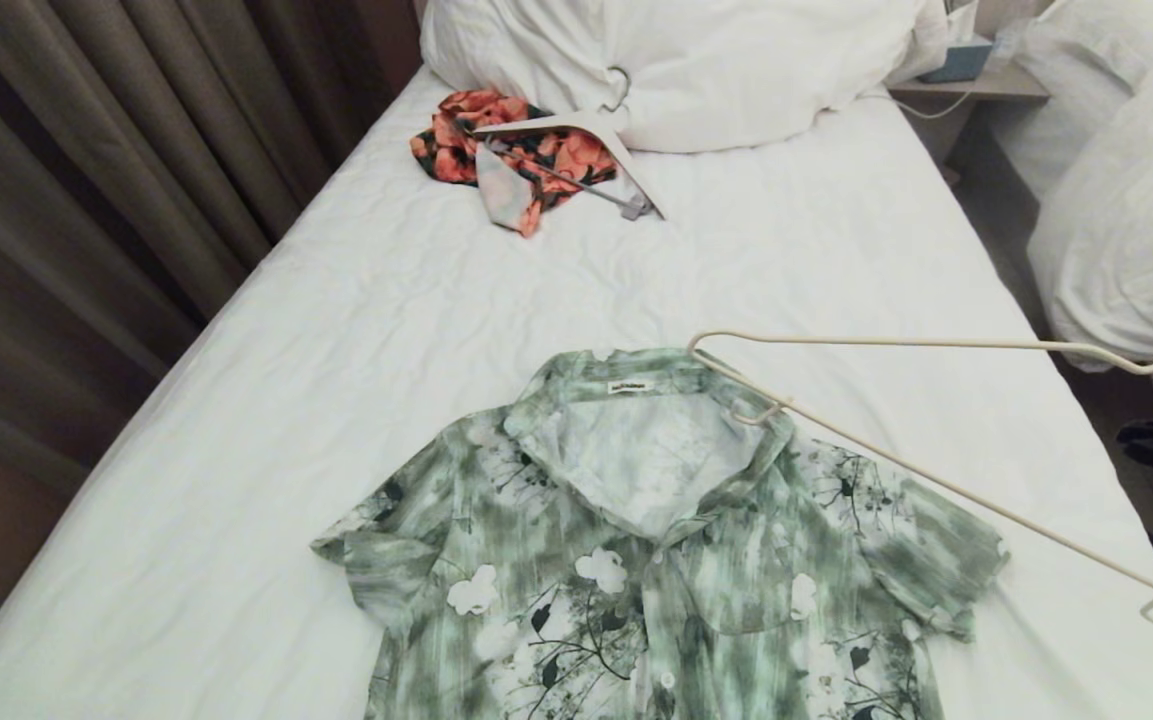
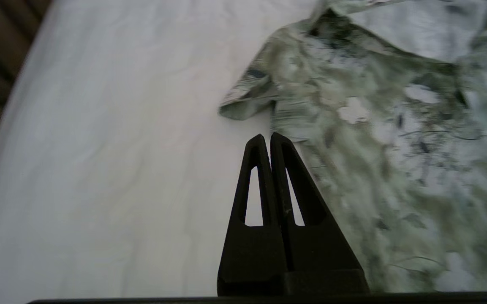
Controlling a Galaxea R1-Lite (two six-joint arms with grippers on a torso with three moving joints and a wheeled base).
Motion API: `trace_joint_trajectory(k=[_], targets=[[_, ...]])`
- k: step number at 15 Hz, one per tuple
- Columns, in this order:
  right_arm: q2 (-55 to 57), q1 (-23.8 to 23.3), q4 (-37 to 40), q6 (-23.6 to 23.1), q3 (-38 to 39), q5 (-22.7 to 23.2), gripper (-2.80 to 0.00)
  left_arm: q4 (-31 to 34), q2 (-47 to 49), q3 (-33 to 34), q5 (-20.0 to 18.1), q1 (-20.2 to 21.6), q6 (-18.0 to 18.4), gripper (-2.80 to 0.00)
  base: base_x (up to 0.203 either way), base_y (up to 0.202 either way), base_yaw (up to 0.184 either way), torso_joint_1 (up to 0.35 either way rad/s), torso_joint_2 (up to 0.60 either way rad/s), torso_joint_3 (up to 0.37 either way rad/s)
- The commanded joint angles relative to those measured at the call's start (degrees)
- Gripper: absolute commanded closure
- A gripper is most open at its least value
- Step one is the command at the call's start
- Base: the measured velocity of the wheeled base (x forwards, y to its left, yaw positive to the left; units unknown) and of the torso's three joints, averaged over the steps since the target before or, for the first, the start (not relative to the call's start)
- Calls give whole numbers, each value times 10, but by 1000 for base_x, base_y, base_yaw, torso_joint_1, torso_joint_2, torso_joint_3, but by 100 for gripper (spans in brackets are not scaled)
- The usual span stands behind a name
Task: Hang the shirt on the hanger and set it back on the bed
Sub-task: Lift the shirt and hanger
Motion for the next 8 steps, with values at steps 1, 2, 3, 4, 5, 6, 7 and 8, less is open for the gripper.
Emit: trace_joint_trajectory(k=[1,2,3,4,5,6,7,8], targets=[[-3,17,2,1,-16,4,0,-2,90,-25,-37,-1,-3,0,0,0,0,0,0,0],[-1,26,1,6,-23,4,0,-12,146,-32,-66,-1,-9,0,0,0,0,0,0,0],[0,30,2,10,-23,4,0,-34,210,-39,-95,-1,-19,0,0,0,0,0,0,0],[3,31,2,11,-21,4,0,-61,272,-46,-120,-1,-31,0,0,0,0,0,0,0],[11,32,1,11,-24,4,0,-98,341,-53,-141,-6,-49,0,0,0,0,0,0,0],[16,31,-1,11,-32,4,0,-137,404,-62,-156,-19,-71,0,0,0,0,0,0,0],[19,30,0,11,-39,4,0,-174,459,-72,-165,-40,-97,0,0,0,0,0,0,0],[26,28,0,11,-53,4,0,-211,514,-84,-169,-73,-129,0,0,0,0,0,0,0]])
